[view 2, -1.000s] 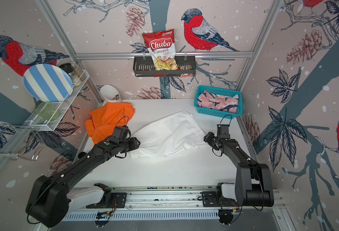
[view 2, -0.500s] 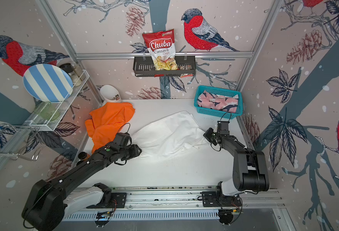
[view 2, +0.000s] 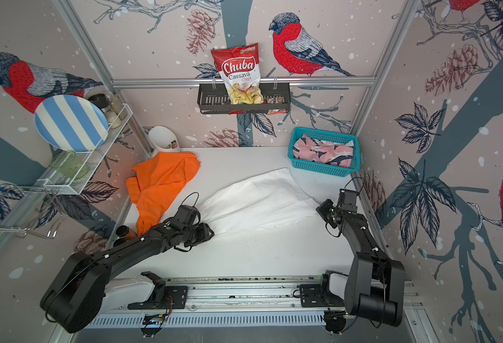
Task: Roll up the shorts
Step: Adjust the shorts at the center of the board.
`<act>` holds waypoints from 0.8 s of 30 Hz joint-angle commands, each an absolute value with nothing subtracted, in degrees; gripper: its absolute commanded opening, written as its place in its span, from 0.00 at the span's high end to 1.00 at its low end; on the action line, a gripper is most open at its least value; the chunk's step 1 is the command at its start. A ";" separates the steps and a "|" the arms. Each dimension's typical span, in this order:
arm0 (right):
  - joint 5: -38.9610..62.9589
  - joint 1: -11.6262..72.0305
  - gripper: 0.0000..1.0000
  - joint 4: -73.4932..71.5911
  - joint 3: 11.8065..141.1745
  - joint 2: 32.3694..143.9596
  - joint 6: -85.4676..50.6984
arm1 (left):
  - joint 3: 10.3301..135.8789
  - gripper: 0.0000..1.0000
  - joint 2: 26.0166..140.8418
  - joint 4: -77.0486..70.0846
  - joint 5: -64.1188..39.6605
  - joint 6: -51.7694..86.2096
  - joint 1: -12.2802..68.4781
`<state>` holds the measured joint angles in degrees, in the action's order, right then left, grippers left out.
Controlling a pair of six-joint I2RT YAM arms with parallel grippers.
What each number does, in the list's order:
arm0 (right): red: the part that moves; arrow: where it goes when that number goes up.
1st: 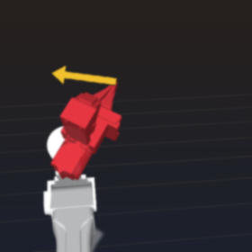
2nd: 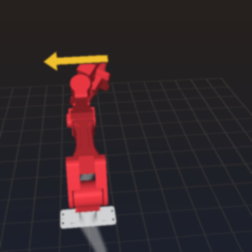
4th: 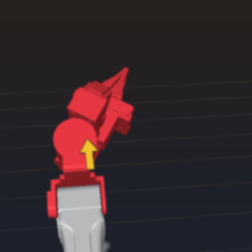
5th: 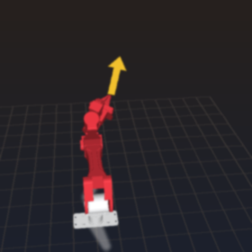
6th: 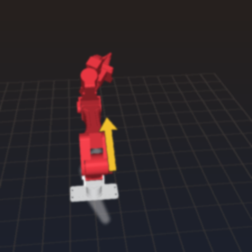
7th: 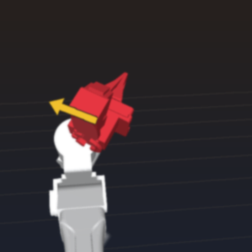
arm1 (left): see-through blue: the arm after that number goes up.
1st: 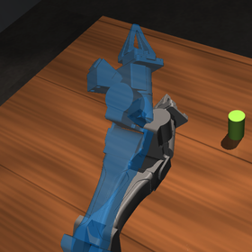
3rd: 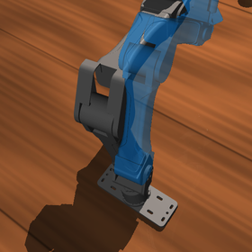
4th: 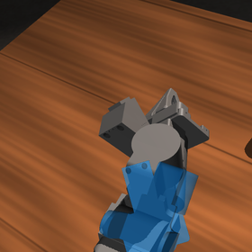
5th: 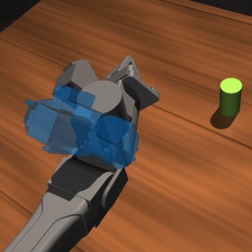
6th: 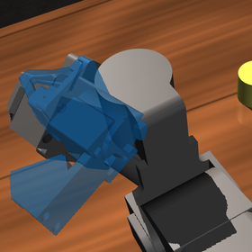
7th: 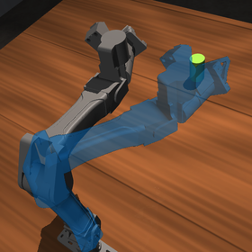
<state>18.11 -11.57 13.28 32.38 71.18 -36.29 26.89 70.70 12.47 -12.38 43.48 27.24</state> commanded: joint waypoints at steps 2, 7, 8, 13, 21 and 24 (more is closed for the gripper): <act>21.66 -12.55 1.00 1.47 28.48 75.82 -36.41 | 25.80 0.49 70.37 16.09 -11.07 44.39 27.42; 21.12 -11.78 0.77 1.68 30.54 77.80 -35.23 | 29.81 0.49 65.27 21.91 -9.79 44.22 27.36; 20.07 -11.58 0.59 3.34 31.43 76.84 -34.87 | 31.31 0.49 63.98 23.43 -9.12 44.13 27.35; 9.24 -4.86 0.32 12.92 37.87 68.62 -33.27 | 38.92 0.48 63.10 26.95 -7.25 41.86 27.34; 11.42 17.02 0.33 13.71 44.72 71.05 -34.59 | 49.77 0.48 81.18 23.18 -7.12 34.69 27.13; 11.46 23.29 0.33 11.09 44.75 76.42 -35.87 | 50.99 0.48 87.03 20.98 -7.43 33.10 25.59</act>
